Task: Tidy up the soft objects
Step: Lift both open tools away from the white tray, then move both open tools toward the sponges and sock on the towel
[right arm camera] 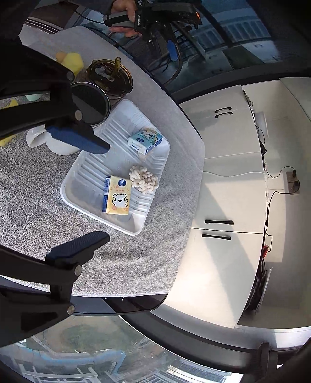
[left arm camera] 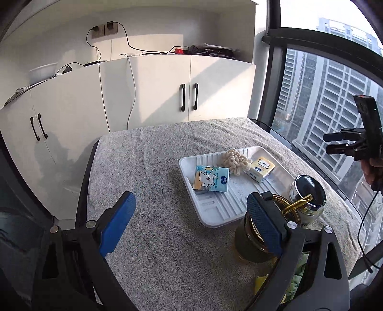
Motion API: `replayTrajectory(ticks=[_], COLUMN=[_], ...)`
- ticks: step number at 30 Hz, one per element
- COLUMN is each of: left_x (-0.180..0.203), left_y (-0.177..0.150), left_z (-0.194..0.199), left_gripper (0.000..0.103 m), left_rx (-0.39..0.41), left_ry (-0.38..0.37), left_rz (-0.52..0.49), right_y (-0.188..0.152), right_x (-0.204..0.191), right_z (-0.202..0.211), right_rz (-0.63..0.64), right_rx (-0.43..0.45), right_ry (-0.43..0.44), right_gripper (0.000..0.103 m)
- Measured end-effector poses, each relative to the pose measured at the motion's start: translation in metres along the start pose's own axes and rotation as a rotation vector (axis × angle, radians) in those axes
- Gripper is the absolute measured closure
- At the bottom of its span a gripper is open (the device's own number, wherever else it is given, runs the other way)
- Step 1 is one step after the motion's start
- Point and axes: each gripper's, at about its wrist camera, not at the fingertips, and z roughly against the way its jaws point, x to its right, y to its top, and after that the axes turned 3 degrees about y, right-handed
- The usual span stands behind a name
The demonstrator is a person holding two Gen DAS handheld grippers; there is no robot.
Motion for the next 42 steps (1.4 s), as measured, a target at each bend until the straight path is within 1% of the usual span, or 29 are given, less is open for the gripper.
replayTrajectory(ticks=[8, 15, 17, 21, 24, 27, 29, 31, 34, 38, 40, 42], left_x=[0.019, 0.048, 0.057, 0.07, 0.075, 0.081, 0.084, 0.087, 0.096, 0.113, 0.123, 0.132], left_y=[-0.032, -0.071, -0.084, -0.107, -0.123, -0.138, -0.15, -0.161, -0.177, -0.189, -0.194, -0.199], left_z=[0.054, 0.096, 0.105, 0.115, 0.119, 0.12, 0.12, 0.118, 0.112, 0.102, 0.094, 0.085], left_gripper=[0.008, 0.006, 0.006, 0.006, 0.006, 0.006, 0.005, 0.002, 0.002, 0.002, 0.002, 0.002], left_rx=[0.064, 0.115, 0.12, 0.121, 0.115, 0.103, 0.094, 0.082, 0.051, 0.028, 0.008, -0.007], left_ry=[0.018, 0.02, 0.016, 0.003, -0.006, 0.003, 0.018, 0.015, 0.018, 0.002, -0.012, -0.006], left_rz=[0.023, 0.023, 0.021, 0.03, 0.059, 0.073, 0.088, 0.111, 0.121, 0.112, 0.091, 0.054], right_y=[-0.045, -0.094, -0.11, -0.142, -0.16, -0.178, -0.188, -0.196, -0.207, -0.216, -0.22, -0.221], right_x=[-0.026, -0.061, -0.071, -0.092, -0.105, -0.119, -0.128, -0.135, -0.146, -0.154, -0.156, -0.155], right_z=[0.043, 0.073, 0.078, 0.078, 0.071, 0.064, 0.058, 0.054, 0.046, 0.029, 0.021, 0.014], right_rz=[-0.037, -0.096, -0.113, -0.143, -0.173, -0.189, -0.19, -0.193, -0.201, -0.202, -0.2, -0.205], right_rx=[0.047, 0.1, 0.114, 0.122, 0.112, 0.103, 0.094, 0.096, 0.091, 0.055, 0.038, 0.028], right_ry=[-0.001, -0.003, 0.001, 0.008, 0.019, -0.004, -0.026, -0.04, -0.052, -0.06, -0.067, -0.06], right_gripper=[0.031, 0.028, 0.025, 0.024, 0.024, 0.023, 0.019, 0.016, 0.011, 0.01, 0.01, 0.01])
